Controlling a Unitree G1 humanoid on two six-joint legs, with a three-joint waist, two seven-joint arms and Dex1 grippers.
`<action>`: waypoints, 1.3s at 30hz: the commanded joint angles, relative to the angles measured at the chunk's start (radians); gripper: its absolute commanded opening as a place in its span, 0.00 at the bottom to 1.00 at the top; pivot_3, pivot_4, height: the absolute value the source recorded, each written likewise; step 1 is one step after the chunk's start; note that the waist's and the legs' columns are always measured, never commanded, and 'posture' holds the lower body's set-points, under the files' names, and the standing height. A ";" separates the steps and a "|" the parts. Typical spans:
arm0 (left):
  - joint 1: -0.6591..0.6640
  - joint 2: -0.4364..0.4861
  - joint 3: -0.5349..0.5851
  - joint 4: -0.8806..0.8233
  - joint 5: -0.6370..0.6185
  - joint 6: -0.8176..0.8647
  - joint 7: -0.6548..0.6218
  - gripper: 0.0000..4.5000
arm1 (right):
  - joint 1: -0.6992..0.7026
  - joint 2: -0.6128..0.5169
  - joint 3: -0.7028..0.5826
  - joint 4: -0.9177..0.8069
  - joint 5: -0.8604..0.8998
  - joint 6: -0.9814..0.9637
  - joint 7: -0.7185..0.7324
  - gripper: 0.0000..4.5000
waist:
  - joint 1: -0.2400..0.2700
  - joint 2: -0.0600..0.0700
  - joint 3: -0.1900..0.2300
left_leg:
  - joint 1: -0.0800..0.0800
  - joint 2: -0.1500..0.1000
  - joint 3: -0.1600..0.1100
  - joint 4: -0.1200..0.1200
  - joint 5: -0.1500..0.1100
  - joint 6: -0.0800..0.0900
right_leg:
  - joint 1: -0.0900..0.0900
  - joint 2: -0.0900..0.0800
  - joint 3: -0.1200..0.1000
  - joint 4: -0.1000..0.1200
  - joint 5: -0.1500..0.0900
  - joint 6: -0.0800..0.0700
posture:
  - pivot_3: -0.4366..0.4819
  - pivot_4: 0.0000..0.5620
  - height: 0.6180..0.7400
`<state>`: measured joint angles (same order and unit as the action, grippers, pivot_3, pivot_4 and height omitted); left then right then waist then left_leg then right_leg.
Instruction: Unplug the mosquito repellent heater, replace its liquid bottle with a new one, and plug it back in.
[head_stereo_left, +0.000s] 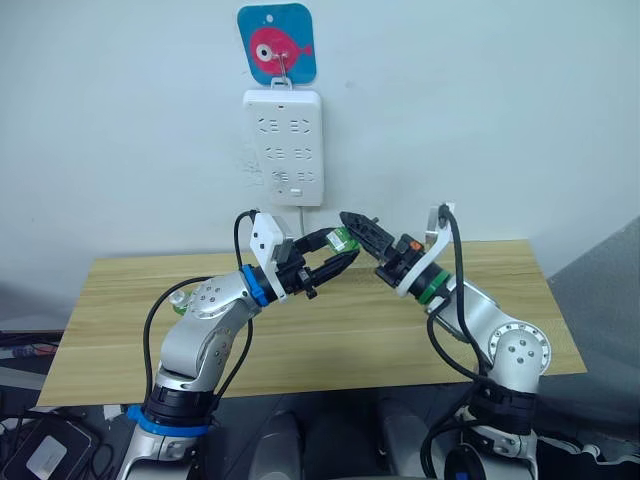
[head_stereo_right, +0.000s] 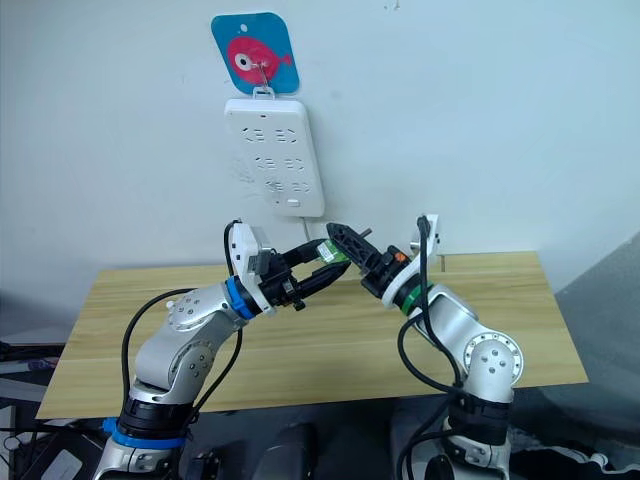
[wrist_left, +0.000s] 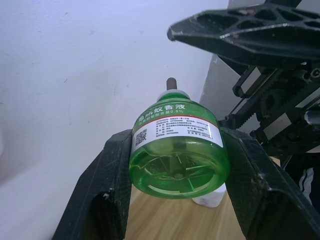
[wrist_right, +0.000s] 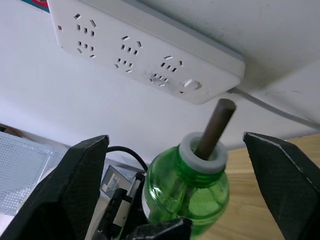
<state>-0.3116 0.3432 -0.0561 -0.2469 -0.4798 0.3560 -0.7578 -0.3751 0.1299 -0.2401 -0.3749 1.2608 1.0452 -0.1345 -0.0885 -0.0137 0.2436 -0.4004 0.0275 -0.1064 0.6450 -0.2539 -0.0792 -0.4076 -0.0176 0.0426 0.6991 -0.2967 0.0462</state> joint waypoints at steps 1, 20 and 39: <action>-0.009 -0.013 -0.001 -0.048 0.011 -0.040 0.015 0.49 | -0.008 -0.004 0.024 -0.013 0.053 -0.046 -0.004 0.79 | 0.000 0.000 0.000 | 0.000 0.000 0.000 0.000 0.000 0.000 | 0.000 0.000 0.000 0.000 0.000 0.000 | 0.38 0.30 0.88; 0.044 0.096 0.000 -0.031 0.073 -0.038 -0.007 0.86 | 0.006 -0.160 0.092 -0.024 0.048 -0.137 0.021 0.18 | 0.000 0.000 -0.002 | 0.000 0.000 0.000 0.000 0.000 0.000 | 0.000 0.000 0.000 0.000 0.000 0.000 | 0.40 0.31 0.88; 0.156 0.284 -0.084 -0.116 0.105 0.178 -0.066 1.00 | -0.040 -0.343 0.469 0.839 -1.189 -1.231 0.311 0.18 | 0.005 0.000 -0.002 | 0.001 0.000 0.001 0.000 0.000 0.000 | 0.000 0.000 0.001 0.000 0.000 0.000 | 0.44 0.37 0.88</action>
<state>-0.1602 0.6223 -0.1419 -0.3187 -0.3765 0.5371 -0.8259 -0.4020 -0.2241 0.2503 0.4460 0.0879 -0.1234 0.1746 -0.0835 -0.0134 0.2419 -0.3992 0.0280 -0.1055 0.6447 -0.2539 -0.0792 -0.4078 -0.0173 0.0434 0.6995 -0.2967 0.0461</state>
